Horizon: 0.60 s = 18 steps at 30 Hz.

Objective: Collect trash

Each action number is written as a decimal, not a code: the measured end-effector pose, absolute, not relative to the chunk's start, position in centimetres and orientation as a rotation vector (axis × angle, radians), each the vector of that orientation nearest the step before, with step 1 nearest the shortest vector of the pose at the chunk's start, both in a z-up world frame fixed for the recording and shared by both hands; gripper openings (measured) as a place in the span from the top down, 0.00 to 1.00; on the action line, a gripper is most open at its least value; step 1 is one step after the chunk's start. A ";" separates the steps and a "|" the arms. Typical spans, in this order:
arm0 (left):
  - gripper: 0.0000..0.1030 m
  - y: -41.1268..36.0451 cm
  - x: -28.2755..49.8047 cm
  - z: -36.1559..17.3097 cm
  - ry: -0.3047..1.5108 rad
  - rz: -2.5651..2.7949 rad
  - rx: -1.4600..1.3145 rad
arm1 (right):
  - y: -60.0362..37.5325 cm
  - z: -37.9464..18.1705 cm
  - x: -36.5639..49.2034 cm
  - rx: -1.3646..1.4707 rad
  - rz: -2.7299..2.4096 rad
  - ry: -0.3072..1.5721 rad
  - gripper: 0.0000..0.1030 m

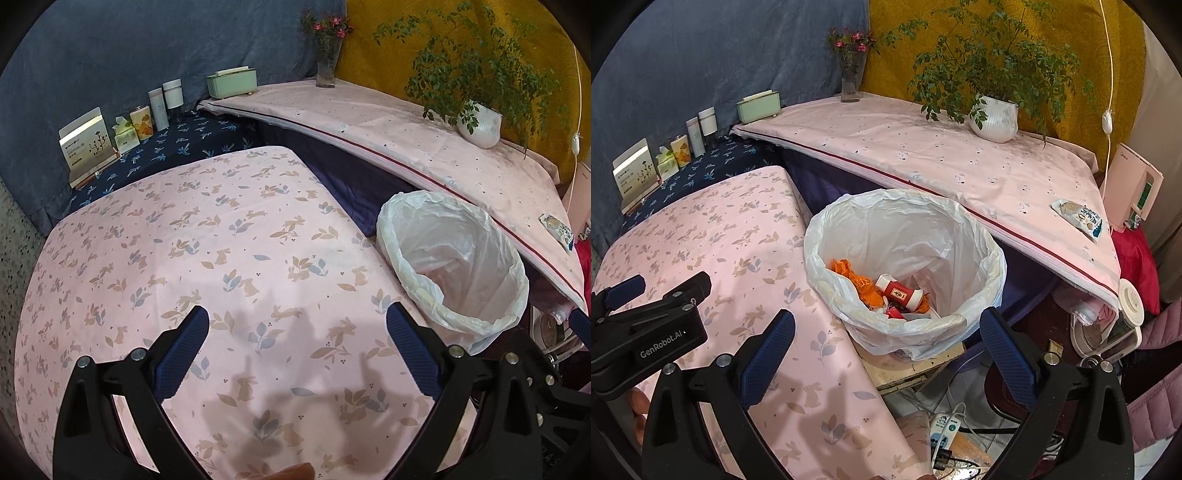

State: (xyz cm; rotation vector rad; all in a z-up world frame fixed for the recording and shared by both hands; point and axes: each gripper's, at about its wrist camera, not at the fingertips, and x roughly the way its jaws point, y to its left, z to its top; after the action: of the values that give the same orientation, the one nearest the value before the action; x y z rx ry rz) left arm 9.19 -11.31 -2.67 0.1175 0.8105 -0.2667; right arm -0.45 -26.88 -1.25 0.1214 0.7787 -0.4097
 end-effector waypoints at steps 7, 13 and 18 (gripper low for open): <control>0.10 -11.4 9.1 -2.8 0.816 -0.269 0.114 | -26.9 -1.7 -0.4 0.119 -0.407 0.787 0.06; 0.10 -11.7 8.7 -2.8 0.820 -0.275 0.115 | -27.0 -2.0 -0.4 0.122 -0.409 0.792 0.06; 0.10 -12.1 8.6 -2.9 0.818 -0.277 0.126 | -27.1 -2.1 -0.4 0.125 -0.410 0.793 0.06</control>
State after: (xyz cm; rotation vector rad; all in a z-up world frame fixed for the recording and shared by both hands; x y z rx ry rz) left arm 8.60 -12.07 -2.92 0.1262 0.8176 -0.2773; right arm -0.39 -27.13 -2.12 0.1247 0.7934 -0.4101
